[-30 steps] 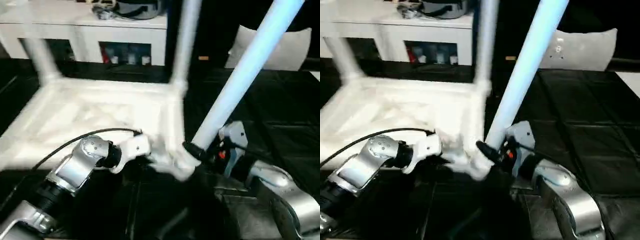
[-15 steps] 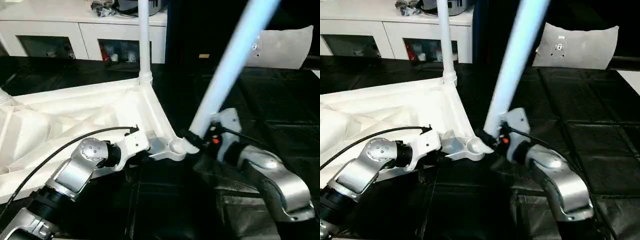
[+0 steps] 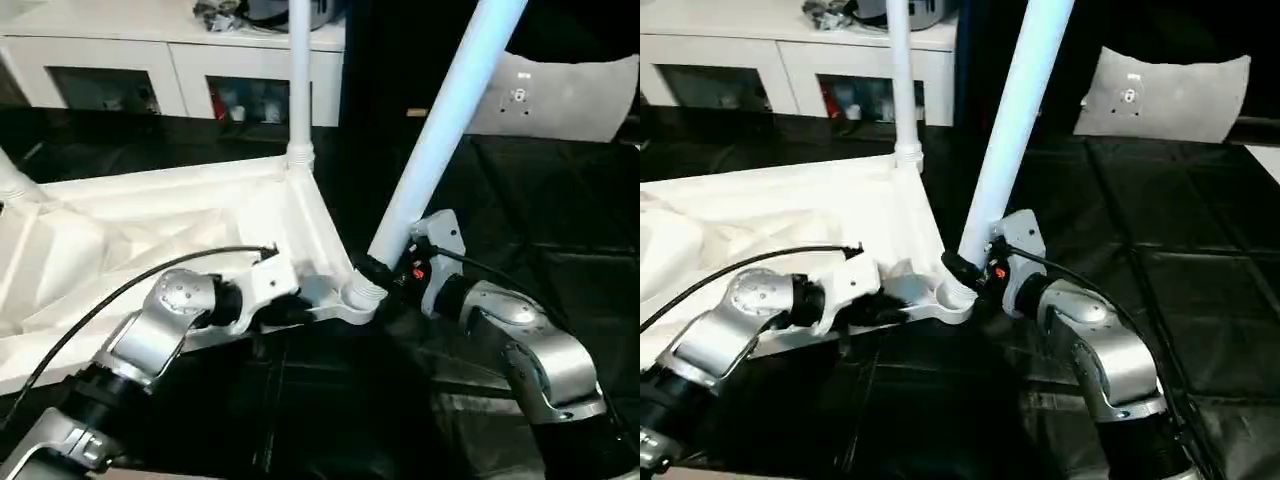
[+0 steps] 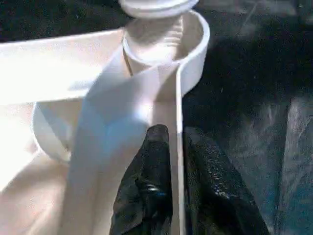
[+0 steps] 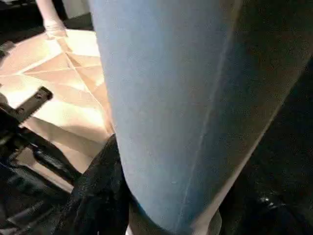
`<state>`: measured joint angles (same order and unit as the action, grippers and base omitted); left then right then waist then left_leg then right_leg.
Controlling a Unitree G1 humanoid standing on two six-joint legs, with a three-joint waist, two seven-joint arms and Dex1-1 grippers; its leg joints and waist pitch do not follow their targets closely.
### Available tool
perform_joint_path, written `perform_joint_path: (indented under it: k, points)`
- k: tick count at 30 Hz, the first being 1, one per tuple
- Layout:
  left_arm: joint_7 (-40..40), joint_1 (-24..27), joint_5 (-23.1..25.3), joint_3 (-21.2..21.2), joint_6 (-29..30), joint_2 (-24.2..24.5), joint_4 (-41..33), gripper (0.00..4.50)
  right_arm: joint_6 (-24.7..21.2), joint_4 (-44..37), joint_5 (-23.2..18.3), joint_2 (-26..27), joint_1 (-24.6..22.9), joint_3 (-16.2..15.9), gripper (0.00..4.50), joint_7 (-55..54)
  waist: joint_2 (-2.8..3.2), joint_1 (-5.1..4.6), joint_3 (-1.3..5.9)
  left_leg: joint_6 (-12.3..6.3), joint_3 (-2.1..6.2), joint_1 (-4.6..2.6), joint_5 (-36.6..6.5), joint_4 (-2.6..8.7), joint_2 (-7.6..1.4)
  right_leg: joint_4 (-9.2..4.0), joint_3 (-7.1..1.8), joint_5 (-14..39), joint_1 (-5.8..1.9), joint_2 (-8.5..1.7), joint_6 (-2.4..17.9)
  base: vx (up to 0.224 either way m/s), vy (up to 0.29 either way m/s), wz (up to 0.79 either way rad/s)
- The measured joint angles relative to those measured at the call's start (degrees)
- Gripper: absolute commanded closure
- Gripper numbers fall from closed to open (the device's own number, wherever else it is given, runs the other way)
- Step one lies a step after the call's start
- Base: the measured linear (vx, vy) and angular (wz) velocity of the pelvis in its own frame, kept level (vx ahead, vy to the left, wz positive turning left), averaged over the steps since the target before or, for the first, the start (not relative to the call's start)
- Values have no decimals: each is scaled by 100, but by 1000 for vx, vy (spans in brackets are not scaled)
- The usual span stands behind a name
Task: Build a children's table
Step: Insert table leg to table base
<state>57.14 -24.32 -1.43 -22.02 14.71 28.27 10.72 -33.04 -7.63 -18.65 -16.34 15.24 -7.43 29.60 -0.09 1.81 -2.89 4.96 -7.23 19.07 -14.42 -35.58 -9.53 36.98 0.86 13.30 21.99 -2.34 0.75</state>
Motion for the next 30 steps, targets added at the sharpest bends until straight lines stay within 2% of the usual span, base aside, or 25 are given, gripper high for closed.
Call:
perform_joint_path:
  k: [8,10,12,14,20,30]
  points:
    - [17,-134,218,-152,58,-48,207,355,212,57,104,39,3,-203,257,99,-1,10,0,3,0,0,-1,1,-1,-1,0,0,0,0,0,0,0,0]
    - [16,-159,228,-152,37,-48,262,391,238,136,128,39,8,-202,257,100,-1,10,0,7,0,0,-1,1,-1,-1,0,0,0,-1,-1,0,0,0]
    - [-11,-198,227,-137,-131,-94,414,394,260,186,175,34,7,-217,257,128,1,9,-1,15,-1,0,1,2,-1,0,-1,-3,0,-1,1,0,0,0]
    - [-85,-229,222,-80,-244,-168,551,417,343,200,302,-10,7,-324,257,190,1,2,-1,19,0,-1,5,3,-2,-1,0,-6,0,-1,3,0,0,0]
    - [-18,-253,231,-76,-251,-162,603,448,441,561,346,76,157,-357,257,157,4,-12,-3,26,-1,-2,11,8,-4,-1,0,-9,0,0,6,0,0,0]
    - [196,-267,163,-69,-362,-75,646,450,420,1031,348,131,481,-348,257,326,0,-22,-4,28,-10,-5,16,55,-7,-26,2,-9,4,3,5,0,0,0]
